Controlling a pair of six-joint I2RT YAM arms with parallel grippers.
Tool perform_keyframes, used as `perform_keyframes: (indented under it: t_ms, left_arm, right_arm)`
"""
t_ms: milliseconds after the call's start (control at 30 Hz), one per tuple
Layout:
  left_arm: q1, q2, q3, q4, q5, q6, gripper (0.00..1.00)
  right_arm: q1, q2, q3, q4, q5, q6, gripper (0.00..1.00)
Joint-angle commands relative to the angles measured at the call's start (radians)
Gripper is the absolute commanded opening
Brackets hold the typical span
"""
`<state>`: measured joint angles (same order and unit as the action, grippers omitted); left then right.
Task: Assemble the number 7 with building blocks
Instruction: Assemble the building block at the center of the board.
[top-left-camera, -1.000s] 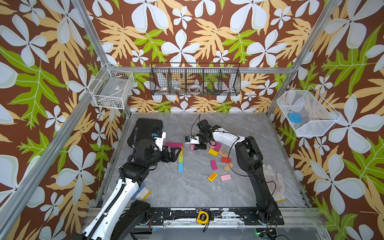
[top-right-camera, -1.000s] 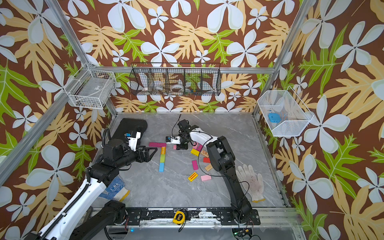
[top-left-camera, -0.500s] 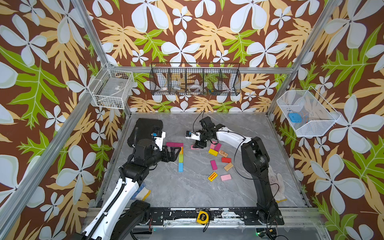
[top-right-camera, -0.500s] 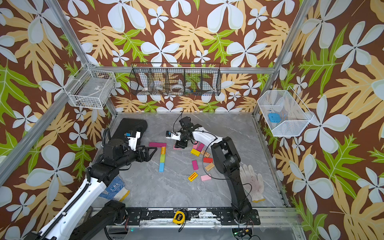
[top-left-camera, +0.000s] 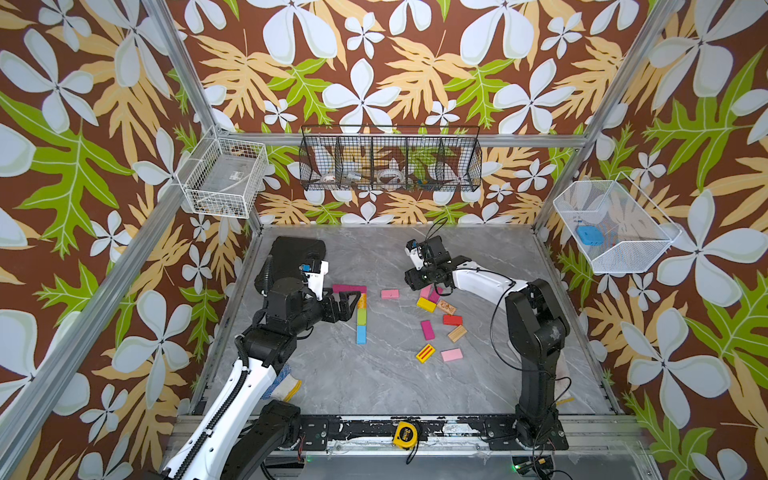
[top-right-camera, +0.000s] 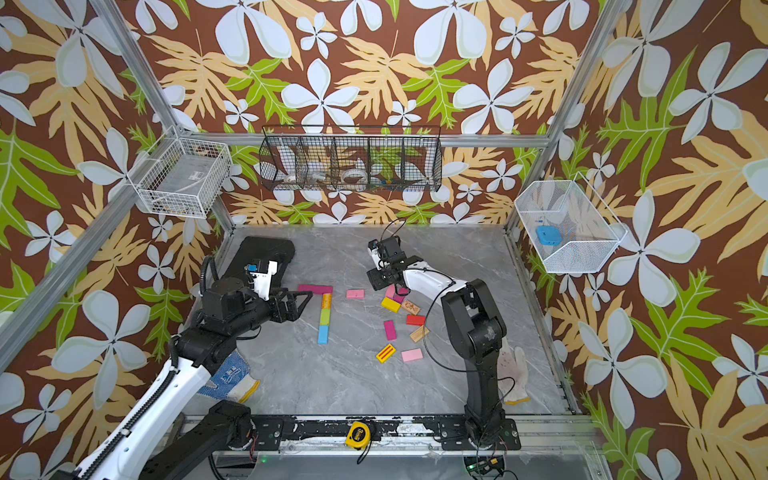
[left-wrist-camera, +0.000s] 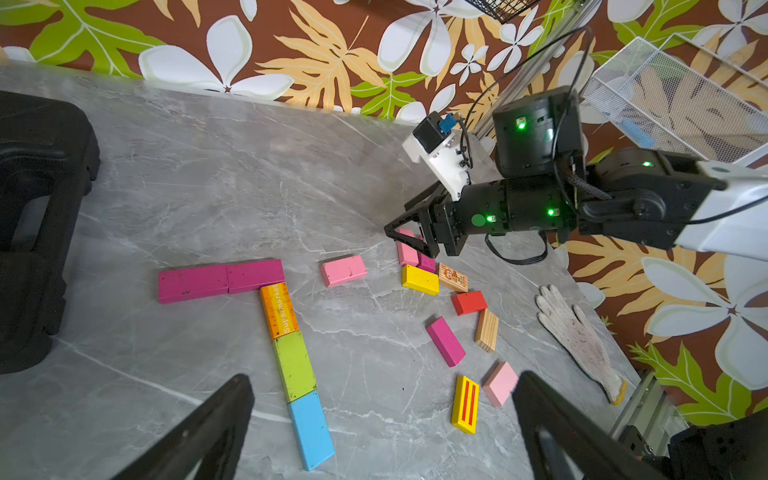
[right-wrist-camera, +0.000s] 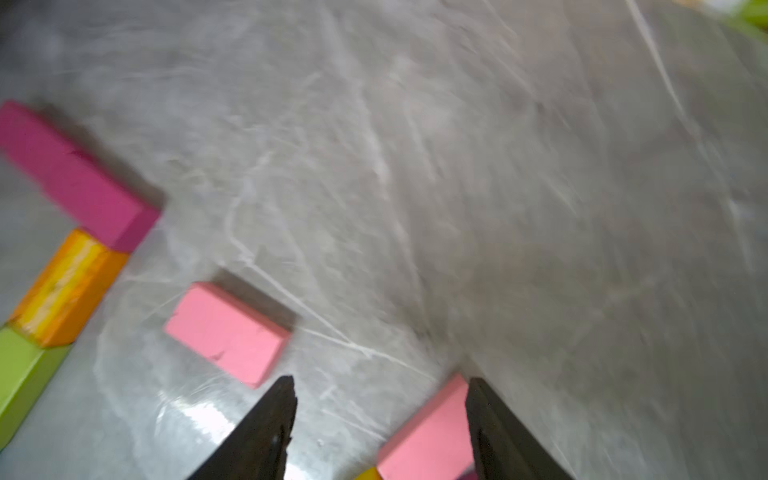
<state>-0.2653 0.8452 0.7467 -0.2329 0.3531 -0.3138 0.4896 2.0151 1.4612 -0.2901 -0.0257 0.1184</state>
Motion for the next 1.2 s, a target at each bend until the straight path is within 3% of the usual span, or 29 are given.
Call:
perform_keyframes:
  t_ms: [0, 167, 567, 867, 1167]
  left_arm:
    - [0.001, -0.005, 0.0, 0.026, 0.017, 0.001, 1.0]
    - [0.001, -0.009, -0.003, 0.029, 0.018, 0.001, 1.0]
    - [0.0, -0.015, -0.003, 0.023, 0.009, 0.004, 1.0]
    - [0.001, -0.022, -0.001, 0.019, 0.003, 0.01, 1.0]
    - [0.0, -0.022, -0.001, 0.02, 0.01, 0.01, 1.0]
  right_arm:
    - [-0.011, -0.026, -0.057, 0.011, 0.136, 0.171, 0.66]
    - [-0.043, -0.045, -0.126, 0.058, 0.132, 0.216, 0.66]
    - [-0.046, -0.005, -0.109, 0.119, 0.026, 0.152, 0.61]
    - [-0.046, 0.045, -0.065, 0.071, 0.033, 0.18, 0.54]
    - [-0.04, 0.03, -0.109, 0.056, 0.045, 0.199, 0.54]
